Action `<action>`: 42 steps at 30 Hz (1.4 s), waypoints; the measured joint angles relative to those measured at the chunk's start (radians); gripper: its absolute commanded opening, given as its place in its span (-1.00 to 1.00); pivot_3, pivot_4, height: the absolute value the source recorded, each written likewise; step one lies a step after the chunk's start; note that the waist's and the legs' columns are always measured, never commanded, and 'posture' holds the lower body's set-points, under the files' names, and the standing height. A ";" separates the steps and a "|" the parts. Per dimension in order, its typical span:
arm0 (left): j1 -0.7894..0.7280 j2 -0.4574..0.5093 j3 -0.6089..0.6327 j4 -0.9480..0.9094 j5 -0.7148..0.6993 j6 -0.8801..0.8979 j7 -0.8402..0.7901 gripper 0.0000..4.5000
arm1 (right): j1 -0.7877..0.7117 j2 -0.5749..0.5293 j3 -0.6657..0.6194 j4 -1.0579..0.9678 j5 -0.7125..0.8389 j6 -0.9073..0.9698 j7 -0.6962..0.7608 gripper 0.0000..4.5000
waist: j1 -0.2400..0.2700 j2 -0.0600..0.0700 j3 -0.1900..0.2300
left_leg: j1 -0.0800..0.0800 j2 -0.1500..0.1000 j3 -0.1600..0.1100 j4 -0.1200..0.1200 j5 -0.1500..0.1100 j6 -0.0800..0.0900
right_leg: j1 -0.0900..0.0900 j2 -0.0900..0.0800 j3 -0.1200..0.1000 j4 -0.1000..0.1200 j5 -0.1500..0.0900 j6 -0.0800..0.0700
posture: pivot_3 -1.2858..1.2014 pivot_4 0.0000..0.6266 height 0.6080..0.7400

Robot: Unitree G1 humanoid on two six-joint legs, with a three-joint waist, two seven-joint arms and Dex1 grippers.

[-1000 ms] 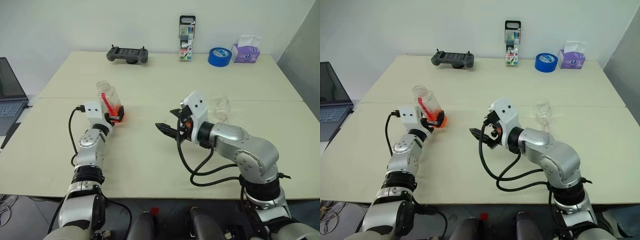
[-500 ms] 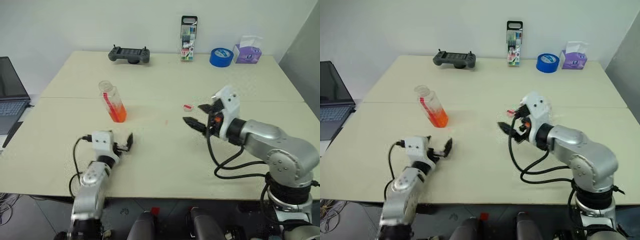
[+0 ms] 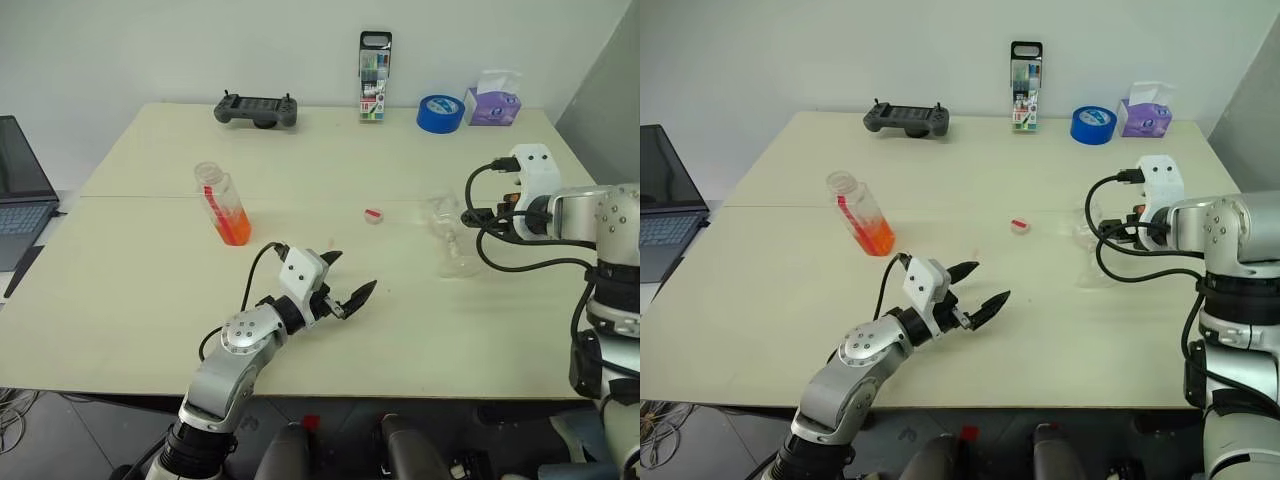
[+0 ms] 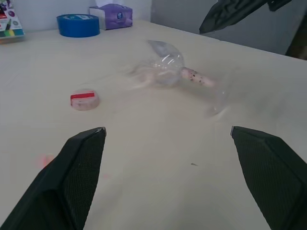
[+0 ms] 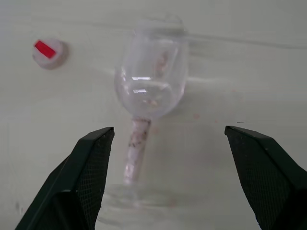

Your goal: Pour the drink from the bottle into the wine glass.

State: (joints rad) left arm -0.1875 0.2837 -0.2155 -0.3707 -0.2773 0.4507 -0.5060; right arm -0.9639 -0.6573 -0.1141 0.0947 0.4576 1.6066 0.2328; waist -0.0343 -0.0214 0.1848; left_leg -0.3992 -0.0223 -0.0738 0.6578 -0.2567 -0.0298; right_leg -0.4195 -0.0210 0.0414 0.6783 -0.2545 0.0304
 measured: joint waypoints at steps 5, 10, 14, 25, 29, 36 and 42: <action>-0.047 -0.009 -0.008 -0.006 -0.015 0.043 -0.008 0.98 | -0.120 0.014 0.100 0.265 -0.013 -0.014 0.076 0.75 | 0.001 0.000 0.000 | 0.000 0.000 0.000 0.000 0.000 0.000 | 0.000 0.000 0.000 0.000 0.000 0.000 | 0.03 -0.52 1.00; -0.054 -0.006 -0.010 -0.005 -0.005 0.041 -0.006 0.98 | -0.188 0.043 0.177 0.454 -0.055 -0.088 0.143 0.75 | 0.002 0.000 0.000 | -0.001 0.000 0.000 0.001 0.000 0.000 | 0.000 0.000 0.000 0.000 0.000 0.000 | 0.03 -0.52 1.00; -0.053 -0.021 -0.011 -0.005 0.007 0.040 0.014 1.00 | -0.242 0.064 0.246 0.606 -0.123 -0.196 0.201 0.67 | 0.003 0.000 0.000 | -0.001 0.000 0.000 0.001 0.000 0.000 | 0.000 0.000 0.000 0.000 0.000 0.000 | 0.03 -0.52 1.00; -0.033 -0.040 -0.011 -0.006 0.023 0.035 0.047 1.00 | -0.362 0.157 0.373 0.938 -0.319 -0.447 0.348 -0.88 | 0.002 0.001 0.001 | 0.000 0.000 -0.001 0.001 0.000 0.000 | -0.001 0.000 0.000 0.000 0.000 0.000 | 0.03 -0.52 1.00; -0.021 -0.033 -0.011 -0.006 0.032 0.035 0.057 1.00 | -0.376 0.160 0.369 0.985 -0.358 -0.493 0.378 -0.88 | 0.002 0.001 0.001 | 0.000 0.000 -0.001 0.001 0.000 0.000 | -0.001 0.000 0.000 0.001 0.000 0.000 | 0.03 -0.52 1.00; -0.051 -0.030 0.045 -0.004 0.030 0.046 0.076 1.00 | -0.252 0.084 0.339 0.404 -0.364 -0.423 0.390 -0.89 | 0.002 0.005 0.003 | -0.002 0.000 -0.006 0.001 0.000 0.000 | -0.002 -0.001 -0.001 0.001 0.000 0.000 | 0.03 -0.52 1.00; -0.056 -0.005 0.142 -0.004 -0.002 0.106 0.084 1.00 | -0.058 0.376 0.191 -0.028 -0.337 -0.614 0.188 -0.89 | -0.013 0.005 0.003 | 0.000 0.006 -0.007 0.001 0.000 -0.001 | -0.001 0.001 -0.002 0.003 0.000 0.000 | 0.03 -0.52 1.00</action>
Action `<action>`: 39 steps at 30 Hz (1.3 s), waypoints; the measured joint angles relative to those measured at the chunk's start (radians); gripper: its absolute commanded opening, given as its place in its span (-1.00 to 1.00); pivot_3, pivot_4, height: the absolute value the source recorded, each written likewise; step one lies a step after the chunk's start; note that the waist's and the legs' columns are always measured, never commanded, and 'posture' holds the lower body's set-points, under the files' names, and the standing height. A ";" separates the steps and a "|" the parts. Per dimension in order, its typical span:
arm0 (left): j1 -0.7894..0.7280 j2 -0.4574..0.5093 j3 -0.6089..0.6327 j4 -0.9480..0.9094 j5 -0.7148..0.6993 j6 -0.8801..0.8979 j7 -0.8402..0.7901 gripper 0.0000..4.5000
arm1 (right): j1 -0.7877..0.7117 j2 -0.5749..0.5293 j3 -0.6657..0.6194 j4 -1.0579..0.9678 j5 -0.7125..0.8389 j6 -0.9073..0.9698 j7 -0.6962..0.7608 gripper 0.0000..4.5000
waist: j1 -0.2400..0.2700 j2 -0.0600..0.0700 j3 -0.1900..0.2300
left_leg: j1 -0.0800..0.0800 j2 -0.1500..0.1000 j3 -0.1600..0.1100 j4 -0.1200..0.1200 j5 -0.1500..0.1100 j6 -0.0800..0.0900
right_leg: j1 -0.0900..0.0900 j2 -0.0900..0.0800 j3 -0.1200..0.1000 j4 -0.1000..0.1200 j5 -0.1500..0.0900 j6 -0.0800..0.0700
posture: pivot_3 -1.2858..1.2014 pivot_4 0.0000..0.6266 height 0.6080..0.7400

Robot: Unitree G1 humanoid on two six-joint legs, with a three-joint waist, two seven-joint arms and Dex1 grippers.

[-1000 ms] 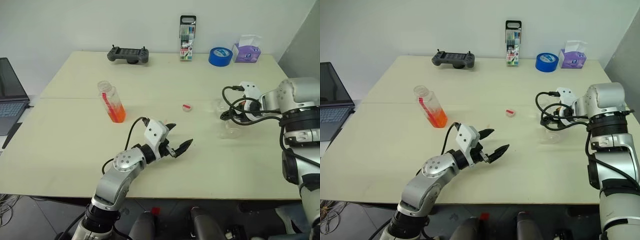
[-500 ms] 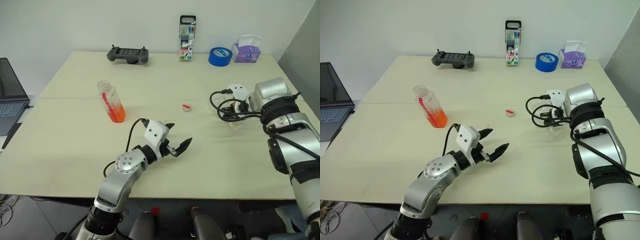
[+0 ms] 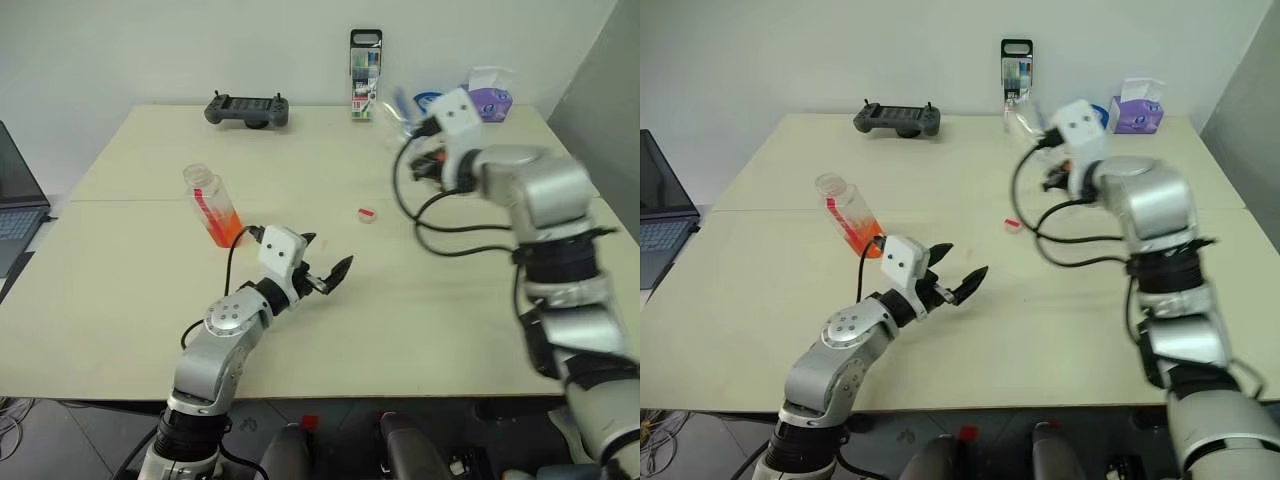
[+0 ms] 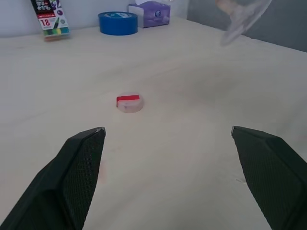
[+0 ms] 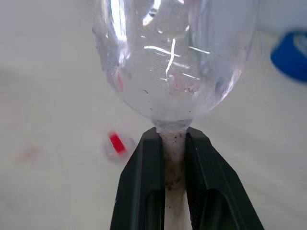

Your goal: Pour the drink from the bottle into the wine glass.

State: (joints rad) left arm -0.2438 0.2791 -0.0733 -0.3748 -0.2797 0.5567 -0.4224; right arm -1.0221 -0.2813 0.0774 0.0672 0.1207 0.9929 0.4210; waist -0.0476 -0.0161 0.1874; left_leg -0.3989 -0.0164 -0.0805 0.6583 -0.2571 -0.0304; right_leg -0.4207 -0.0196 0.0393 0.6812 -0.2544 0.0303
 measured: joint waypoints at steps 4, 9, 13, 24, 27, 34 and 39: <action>0.002 0.008 0.032 -0.009 -0.020 0.038 0.011 1.00 | 0.063 0.174 -0.020 0.105 -0.006 -0.283 -0.107 -0.89 | 0.012 0.000 0.000 | -0.001 -0.002 0.000 0.001 0.000 0.000 | 0.000 0.000 0.000 0.000 0.000 0.000 | 0.03 -0.52 1.00; 0.009 0.010 0.062 -0.088 -0.036 0.094 0.045 1.00 | 0.017 0.348 -0.066 0.495 -0.029 -0.786 -0.258 -0.89 | 0.013 -0.001 0.000 | 0.000 -0.006 0.003 0.002 0.000 -0.001 | 0.000 -0.002 0.003 -0.002 0.000 0.000 | 0.03 -0.52 1.00; 0.023 0.022 0.063 -0.101 -0.035 0.117 0.050 1.00 | -0.042 0.423 -0.090 0.771 -0.031 -0.988 -0.321 -0.89 | 0.013 -0.001 0.000 | 0.000 -0.006 0.002 0.002 0.000 -0.001 | 0.000 -0.002 0.002 -0.001 0.000 0.000 | 0.03 -0.52 1.00; 0.019 0.017 0.079 -0.100 -0.034 0.130 0.069 1.00 | -0.100 0.439 -0.059 1.123 -0.093 -1.163 -0.363 -0.89 | 0.012 -0.001 0.000 | 0.001 -0.005 0.001 0.001 0.000 0.000 | 0.001 -0.001 0.002 -0.001 0.000 0.000 | 0.03 -0.52 1.00; 0.019 0.011 0.079 -0.098 -0.033 0.129 0.073 1.00 | -0.104 0.439 -0.059 1.132 -0.096 -1.164 -0.357 -0.89 | 0.011 -0.001 0.000 | 0.001 -0.005 0.001 0.001 0.000 0.000 | 0.001 -0.001 0.002 -0.001 0.000 0.000 | 0.03 -0.52 1.00; 0.056 0.047 0.102 -0.093 -0.033 0.125 0.059 1.00 | -0.072 0.434 -0.056 1.109 -0.097 -1.186 -0.288 -0.89 | 0.004 -0.001 -0.001 | 0.002 -0.005 0.001 0.000 0.000 0.000 | 0.001 -0.001 0.002 -0.001 0.000 0.000 | 0.03 -0.52 1.00; 0.080 0.062 0.124 -0.086 -0.032 0.114 0.059 1.00 | 0.031 0.421 -0.042 1.007 -0.107 -1.205 -0.225 -0.89 | 0.003 -0.001 -0.002 | 0.007 -0.005 0.001 0.000 0.000 0.000 | 0.006 -0.001 0.002 -0.002 0.000 0.000 | 0.03 -0.52 1.00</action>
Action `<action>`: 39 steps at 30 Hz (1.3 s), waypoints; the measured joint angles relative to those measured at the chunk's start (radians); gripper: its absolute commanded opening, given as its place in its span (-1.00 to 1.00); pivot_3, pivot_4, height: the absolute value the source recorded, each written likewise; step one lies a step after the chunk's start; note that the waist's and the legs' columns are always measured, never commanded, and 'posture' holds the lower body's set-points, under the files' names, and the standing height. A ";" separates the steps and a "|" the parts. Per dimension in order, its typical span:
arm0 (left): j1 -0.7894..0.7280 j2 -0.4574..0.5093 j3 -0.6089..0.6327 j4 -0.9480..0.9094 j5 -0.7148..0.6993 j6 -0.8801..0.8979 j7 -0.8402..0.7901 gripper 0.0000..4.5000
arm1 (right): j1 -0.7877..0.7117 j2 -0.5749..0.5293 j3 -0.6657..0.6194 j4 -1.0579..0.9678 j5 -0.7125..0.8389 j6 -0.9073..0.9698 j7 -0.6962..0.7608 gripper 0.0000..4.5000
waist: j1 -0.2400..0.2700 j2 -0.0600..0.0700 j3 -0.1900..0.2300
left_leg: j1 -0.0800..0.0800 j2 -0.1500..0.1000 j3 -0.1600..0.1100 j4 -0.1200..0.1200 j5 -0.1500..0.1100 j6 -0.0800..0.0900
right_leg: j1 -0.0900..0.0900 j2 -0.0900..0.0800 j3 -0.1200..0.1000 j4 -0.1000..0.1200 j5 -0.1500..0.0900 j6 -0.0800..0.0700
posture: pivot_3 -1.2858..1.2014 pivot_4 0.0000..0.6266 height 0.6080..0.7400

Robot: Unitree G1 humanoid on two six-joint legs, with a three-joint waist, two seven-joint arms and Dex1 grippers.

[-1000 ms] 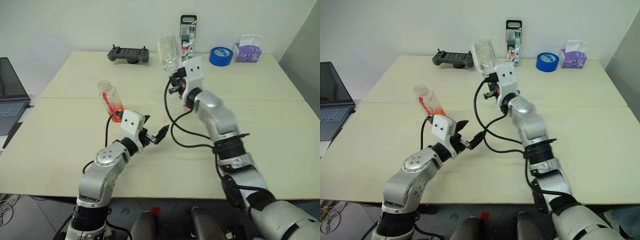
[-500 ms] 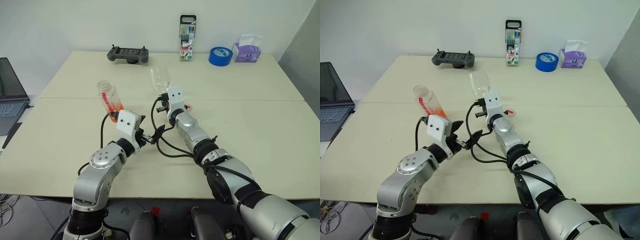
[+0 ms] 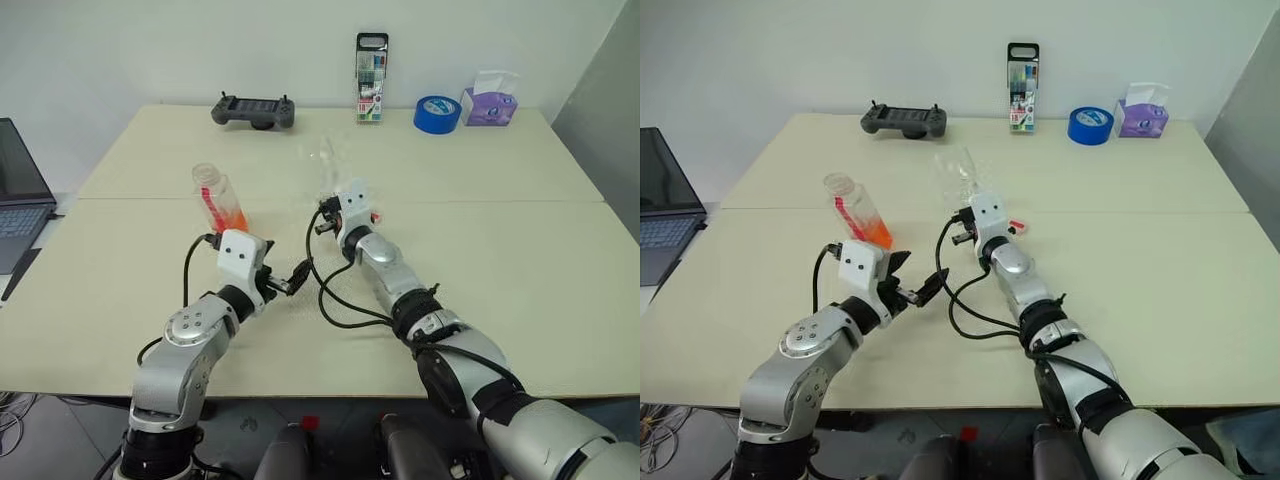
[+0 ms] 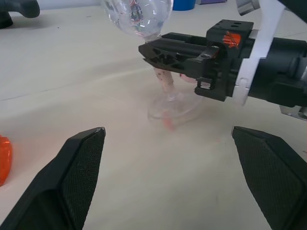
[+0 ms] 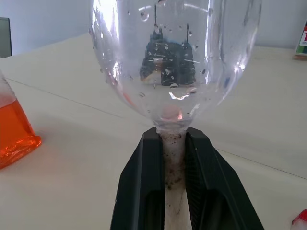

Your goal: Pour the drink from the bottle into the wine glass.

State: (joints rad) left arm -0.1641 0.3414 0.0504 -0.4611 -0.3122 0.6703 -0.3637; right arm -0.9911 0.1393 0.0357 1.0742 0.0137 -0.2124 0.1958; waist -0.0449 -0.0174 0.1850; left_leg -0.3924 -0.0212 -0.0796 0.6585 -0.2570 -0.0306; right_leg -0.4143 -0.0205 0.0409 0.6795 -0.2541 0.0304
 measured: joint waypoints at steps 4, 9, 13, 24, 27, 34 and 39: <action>0.000 -0.001 -0.004 0.000 0.000 -0.001 0.000 1.00 | 0.052 -0.006 0.017 -0.053 -0.004 0.005 0.022 -0.89 | -0.001 -0.001 -0.002 | 0.014 0.000 0.002 -0.007 0.000 0.000 | 0.010 0.000 0.001 -0.002 -0.001 0.000 | 0.03 -0.52 1.00; 0.000 0.000 -0.004 0.000 -0.001 -0.001 -0.003 1.00 | 0.092 -0.010 0.030 -0.116 -0.011 0.032 0.052 -0.89 | -0.006 -0.003 -0.004 | 0.017 0.001 0.001 -0.013 0.000 0.000 | 0.010 0.000 0.001 -0.002 -0.001 -0.001 | 0.03 -0.52 1.00; -0.002 0.006 -0.002 0.005 -0.002 -0.002 -0.006 1.00 | 0.135 -0.012 0.033 -0.177 -0.011 0.062 0.084 -0.89 | -0.009 -0.003 -0.007 | 0.018 0.002 0.002 -0.013 0.000 0.000 | 0.010 0.000 0.001 -0.002 -0.001 -0.001 | 0.03 -0.52 1.00; -0.009 0.005 0.000 0.025 -0.001 -0.006 -0.001 1.00 | 0.195 -0.016 0.047 -0.274 -0.013 0.131 0.131 -0.89 | -0.014 -0.005 -0.014 | 0.019 0.006 0.002 -0.014 0.000 0.000 | 0.010 0.002 0.002 -0.002 -0.002 -0.002 | 0.03 -0.52 1.00; -0.014 0.005 0.000 0.032 -0.002 -0.006 -0.002 1.00 | 0.193 -0.019 0.050 -0.278 -0.013 0.140 0.134 -0.89 | -0.014 -0.005 -0.014 | 0.019 0.006 0.002 -0.014 0.000 0.000 | 0.010 0.002 0.002 -0.002 -0.002 -0.002 | 0.03 -0.52 1.00; -0.032 0.005 0.000 0.044 -0.001 -0.020 -0.001 1.00 | 0.171 -0.022 0.047 -0.278 -0.010 0.190 0.156 -0.73 | -0.015 -0.005 -0.015 | 0.021 0.008 0.004 -0.015 -0.001 -0.001 | 0.011 0.003 0.002 -0.002 -0.002 -0.003 | 0.03 -0.52 1.00; -0.038 0.006 0.000 0.056 0.002 -0.023 0.002 1.00 | 0.201 -0.021 0.055 -0.226 -0.012 0.245 0.169 0.00 | -0.014 -0.005 -0.013 | 0.019 0.008 0.004 -0.016 -0.001 -0.001 | 0.009 0.003 0.002 -0.001 -0.004 -0.006 | 0.03 -0.52 1.00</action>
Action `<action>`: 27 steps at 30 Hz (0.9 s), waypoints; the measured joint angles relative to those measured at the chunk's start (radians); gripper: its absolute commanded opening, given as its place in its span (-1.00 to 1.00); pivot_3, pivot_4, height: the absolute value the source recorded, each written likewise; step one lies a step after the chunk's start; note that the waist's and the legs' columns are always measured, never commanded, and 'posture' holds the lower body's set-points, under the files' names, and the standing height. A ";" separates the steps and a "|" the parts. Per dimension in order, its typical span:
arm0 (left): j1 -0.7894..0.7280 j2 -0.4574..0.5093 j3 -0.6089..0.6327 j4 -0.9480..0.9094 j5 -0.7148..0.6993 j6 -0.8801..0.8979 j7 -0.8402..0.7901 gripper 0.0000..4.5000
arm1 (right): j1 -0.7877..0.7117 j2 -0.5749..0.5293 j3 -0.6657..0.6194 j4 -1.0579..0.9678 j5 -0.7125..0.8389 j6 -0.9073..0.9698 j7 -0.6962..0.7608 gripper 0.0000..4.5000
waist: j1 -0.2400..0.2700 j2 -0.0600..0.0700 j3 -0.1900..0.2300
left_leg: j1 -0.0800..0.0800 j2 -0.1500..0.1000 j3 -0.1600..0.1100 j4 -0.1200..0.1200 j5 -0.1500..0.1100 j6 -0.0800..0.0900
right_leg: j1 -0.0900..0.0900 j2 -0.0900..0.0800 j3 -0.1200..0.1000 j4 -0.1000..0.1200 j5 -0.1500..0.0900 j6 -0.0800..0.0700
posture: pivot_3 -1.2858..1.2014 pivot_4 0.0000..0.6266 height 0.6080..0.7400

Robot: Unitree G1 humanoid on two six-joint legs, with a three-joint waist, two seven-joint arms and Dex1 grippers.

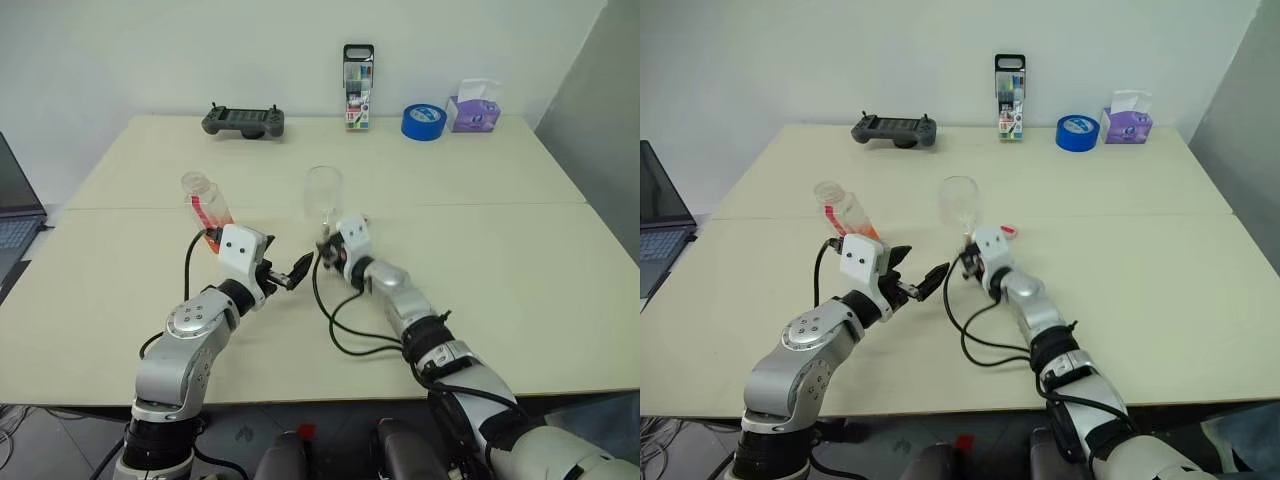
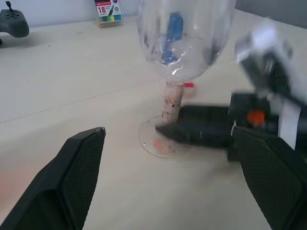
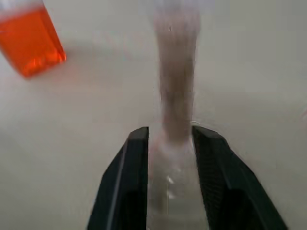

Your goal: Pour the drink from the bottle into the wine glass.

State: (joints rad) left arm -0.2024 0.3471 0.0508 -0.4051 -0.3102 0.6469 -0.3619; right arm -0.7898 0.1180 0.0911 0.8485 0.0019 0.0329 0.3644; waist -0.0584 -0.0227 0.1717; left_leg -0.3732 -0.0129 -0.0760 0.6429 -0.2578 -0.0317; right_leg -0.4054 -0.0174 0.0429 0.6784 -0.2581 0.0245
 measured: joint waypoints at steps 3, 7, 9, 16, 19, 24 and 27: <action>-0.002 -0.003 -0.004 0.012 0.001 0.000 0.001 1.00 | -0.004 -0.004 0.006 0.002 -0.004 0.010 0.006 0.45 | 0.000 -0.001 0.000 | 0.000 0.001 -0.001 0.000 0.000 0.000 | 0.000 0.000 -0.001 0.000 0.000 0.000 | 0.03 -0.52 1.00; -0.002 -0.003 -0.004 0.014 0.002 -0.002 0.002 1.00 | -0.004 -0.004 0.011 -0.002 -0.015 0.014 0.007 0.99 | 0.001 -0.001 0.000 | 0.000 0.001 -0.001 0.000 0.000 0.000 | 0.000 0.000 -0.001 0.000 0.000 0.000 | 0.03 -0.52 1.00; -0.002 -0.004 -0.004 0.017 0.003 -0.004 0.003 1.00 | -0.004 -0.009 0.013 -0.012 -0.018 0.029 0.008 0.99 | 0.001 -0.001 0.000 | 0.000 0.001 -0.002 0.000 0.000 0.000 | 0.000 0.000 -0.002 0.000 0.000 0.000 | 0.03 -0.52 1.00; 0.008 -0.026 0.031 0.045 0.033 -0.062 0.068 1.00 | 0.144 -0.098 0.068 -0.325 -0.017 0.191 0.094 0.99 | 0.004 0.000 0.001 | -0.006 0.001 -0.005 0.001 0.000 -0.001 | -0.002 0.000 -0.002 -0.003 0.000 0.000 | 0.03 -0.52 1.00; 0.038 -0.030 0.069 0.053 0.045 -0.094 0.095 1.00 | 0.234 -0.179 0.091 -0.541 -0.006 0.317 0.152 0.99 | 0.008 0.000 0.001 | -0.008 0.001 -0.005 0.001 0.000 -0.001 | -0.004 -0.001 -0.002 -0.004 0.000 0.000 | 0.03 -0.52 1.00; 0.125 -0.066 0.103 0.055 0.079 -0.176 0.155 1.00 | 0.346 -0.448 0.061 -1.009 0.080 0.586 0.290 0.99 | 0.020 -0.001 0.006 | -0.010 -0.001 -0.004 0.002 -0.001 -0.002 | -0.004 -0.002 -0.002 -0.007 -0.001 0.002 | 0.03 -0.52 1.00; 0.126 -0.098 0.116 0.053 0.085 -0.200 0.192 1.00 | 0.298 -0.625 0.002 -1.229 0.184 0.765 0.386 0.99 | 0.025 -0.001 0.010 | -0.010 -0.001 -0.005 0.003 -0.001 -0.002 | -0.002 -0.001 -0.004 -0.009 -0.003 0.006 | 0.03 -0.52 1.00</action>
State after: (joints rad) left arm -0.0765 0.2496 0.1672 -0.3522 -0.2252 0.4466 -0.1695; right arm -0.4916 -0.5067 0.0930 -0.3801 0.1861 0.7984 0.7503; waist -0.0339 -0.0235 0.1812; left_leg -0.3831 -0.0134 -0.0808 0.6455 -0.2587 -0.0337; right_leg -0.4076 -0.0187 0.0389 0.6693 -0.2606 0.0300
